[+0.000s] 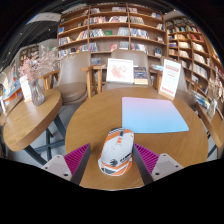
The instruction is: Arrange mouse
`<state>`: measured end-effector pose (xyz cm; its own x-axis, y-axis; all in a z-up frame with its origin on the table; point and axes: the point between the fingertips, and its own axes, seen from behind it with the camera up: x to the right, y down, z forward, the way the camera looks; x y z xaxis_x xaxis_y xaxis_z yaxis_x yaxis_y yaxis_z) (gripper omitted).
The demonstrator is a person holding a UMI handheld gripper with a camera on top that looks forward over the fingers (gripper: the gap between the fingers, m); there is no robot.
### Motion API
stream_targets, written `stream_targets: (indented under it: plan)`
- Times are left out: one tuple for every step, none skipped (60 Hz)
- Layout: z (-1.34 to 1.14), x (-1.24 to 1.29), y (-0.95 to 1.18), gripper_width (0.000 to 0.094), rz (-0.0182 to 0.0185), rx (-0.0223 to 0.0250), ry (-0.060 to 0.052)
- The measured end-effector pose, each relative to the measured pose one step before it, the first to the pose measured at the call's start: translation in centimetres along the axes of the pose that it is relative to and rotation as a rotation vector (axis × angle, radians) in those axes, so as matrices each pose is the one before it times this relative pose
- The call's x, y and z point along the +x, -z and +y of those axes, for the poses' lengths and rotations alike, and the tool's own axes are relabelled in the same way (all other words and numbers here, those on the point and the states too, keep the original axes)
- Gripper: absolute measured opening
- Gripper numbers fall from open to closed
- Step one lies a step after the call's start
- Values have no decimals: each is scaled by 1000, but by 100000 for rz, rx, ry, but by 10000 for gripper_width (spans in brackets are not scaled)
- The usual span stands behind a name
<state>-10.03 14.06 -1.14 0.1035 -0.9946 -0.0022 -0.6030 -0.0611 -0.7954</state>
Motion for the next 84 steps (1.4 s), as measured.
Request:
stream_targets:
  plan:
    - [-88,-29,-140,861,-237,-14,155]
    - [-94,-38,-144,862,-241,-28,185]
    - [-98,-31,-128,861,-251,33,192]
    - [-80,-39,-130,861,-267,94,184]
    - [-99,-158,-91,860,-111,150,159]
    - [-102,-37,-123,859,-144,138,94]
    - [-105,-29,-127,856,-131,182,93]
    - [-70,-38,-100,853,-207,124,199]
    - [-66,-79,-59,850,-266,128,274]
    - [-52,-27,-103,845,-190,174,311]
    - [-59,-21,-98,835,-100,219,158]
    - [-84,-25,-73,819,-92,220,-37]
    - [-49,32,-45,799,81,221,-123]
    - [-65,83,-78,772,325,224,-62]
    - [-45,110,-65,734,439,168,31]
    - [-51,34,-62,697,170,222,-81]
    - [-74,19,-65,656,32,166,-193]
    - [-78,83,-76,608,260,245,-127]
    - [-70,195,-93,546,617,277,27]
    - [35,100,-103,493,240,-96,-75]
    - [-106,-50,-50,491,-182,287,-586]
    - [94,-8,-70,486,-76,-529,83]
    - [-84,-8,-49,479,-92,-6,556]
    - [-74,-62,-19,467,-251,48,629]
    - [-50,-100,-27,462,-525,-50,378]
    - [-13,-184,28,454,-817,-159,168]
    - [-4,-136,37,451,-854,-228,-46]
    - [4,-96,71,443,-695,-262,-193]
    - [14,-62,122,438,-622,-462,-398]
    - [-7,-36,266,435,-532,-475,-580]
    - [-95,-60,201,436,-622,-250,-714]
    - [-248,-15,263,435,-660,104,-825]
    - [-391,-18,292,429,-719,461,-869]
    - [-463,15,324,429,-688,632,-699]
    - [-495,45,75,429,-430,621,-338]
    - [-542,140,337,428,-259,688,-80]
    - [-617,245,351,429,-43,699,96]
    - [-632,116,343,428,224,635,-117]
    - [-742,255,277,427,11,1004,-132]
    - [-809,305,200,430,-38,1057,-218]
    - [-826,356,153,431,30,1003,-161]
    - [-800,387,115,431,138,964,-193]
    - [-837,493,39,430,366,983,-257]
    - [-824,564,-32,430,612,974,-302]
    - [-811,631,-125,430,844,969,-115]
    - [-875,827,-27,430,913,920,255]
    - [-741,687,-541,430,1436,826,436]
    - [-693,749,-368,429,1556,896,702]
    - [-606,846,-430,431,1581,846,676]
    - [-508,899,-498,430,1619,656,491]
    - [-397,830,-586,429,1653,382,310]
    - [-292,1029,-301,429,1162,58,369]
    - [-190,747,-696,429,1216,-40,328]
    - [-104,627,-486,428,1022,-42,192]
    - [-64,520,-774,428,665,-278,-181]
    - [-80,429,-1027,428,249,-441,-424]
    - [92,418,-734,428,243,-495,-254]
    - [146,368,-699,428,201,-589,-133]
    - [216,395,-717,429,281,-612,-138]
    - [206,391,-739,429,372,-478,-298]
    - [209,382,-728,430,355,-295,-233]
    - [226,335,-716,429,224,-285,58]
    - [317,310,-658,428,76,-519,218]
    - [634,253,-537,428,222,-615,207]
    - [358,269,-534,428,-233,-1190,-182]
    - [447,246,-503,428,-241,-1318,-499]
    - [421,330,-389,427,-256,-1489,-664]
    - [415,246,-392,428,-104,-1445,-816]
    - [359,230,-321,428,26,-1164,-821]
    - [282,201,-272,429,100,-817,-510]
    - [240,183,-223,428,107,-531,-102]
    - [200,192,-179,428,206,-446,127]
    - [291,132,-316,427,459,-328,68]
    - [302,171,-70,427,458,-36,0]
    - [106,138,-96,428,295,-119,47]
    - [104,103,-96,427,89,-108,230]
    - [115,84,-103,428,-21,-223,244]
    - [119,68,-98,429,-74,-241,98]
    - [135,76,-102,433,-26,-227,-112]
    - [121,73,-114,445,16,-181,-215]
    - [119,7,-58,456,-115,-100,-153]
    - [-71,-148,250,465,-40,651,-14]
    - [124,13,-154,473,-111,424,-27]
    - [19,53,-76,484,32,100,-10]
